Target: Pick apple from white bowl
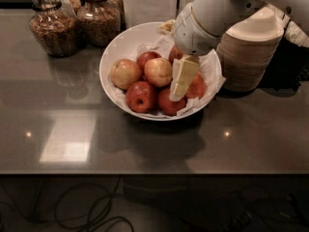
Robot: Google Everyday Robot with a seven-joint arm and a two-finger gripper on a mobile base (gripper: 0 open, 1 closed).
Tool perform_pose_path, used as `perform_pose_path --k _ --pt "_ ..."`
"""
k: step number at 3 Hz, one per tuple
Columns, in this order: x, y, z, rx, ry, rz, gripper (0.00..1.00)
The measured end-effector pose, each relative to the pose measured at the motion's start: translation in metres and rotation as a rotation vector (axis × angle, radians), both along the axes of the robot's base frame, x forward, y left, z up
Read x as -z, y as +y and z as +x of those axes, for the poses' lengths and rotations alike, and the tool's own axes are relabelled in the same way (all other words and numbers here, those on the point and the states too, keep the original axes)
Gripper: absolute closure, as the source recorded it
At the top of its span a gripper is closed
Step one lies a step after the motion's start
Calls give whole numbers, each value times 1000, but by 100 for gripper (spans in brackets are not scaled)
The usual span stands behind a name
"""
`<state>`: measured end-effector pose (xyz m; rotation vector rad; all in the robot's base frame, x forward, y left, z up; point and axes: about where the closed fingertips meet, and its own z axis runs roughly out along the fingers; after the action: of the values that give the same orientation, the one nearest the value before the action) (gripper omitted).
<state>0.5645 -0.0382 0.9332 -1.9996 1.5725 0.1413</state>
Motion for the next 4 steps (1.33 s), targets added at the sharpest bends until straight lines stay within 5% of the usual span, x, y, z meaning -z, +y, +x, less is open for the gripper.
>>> perform_pose_path --k 2,4 --pt "23 -4 -9 16 89 55 1" --pt "23 0 -6 10 99 70 6"
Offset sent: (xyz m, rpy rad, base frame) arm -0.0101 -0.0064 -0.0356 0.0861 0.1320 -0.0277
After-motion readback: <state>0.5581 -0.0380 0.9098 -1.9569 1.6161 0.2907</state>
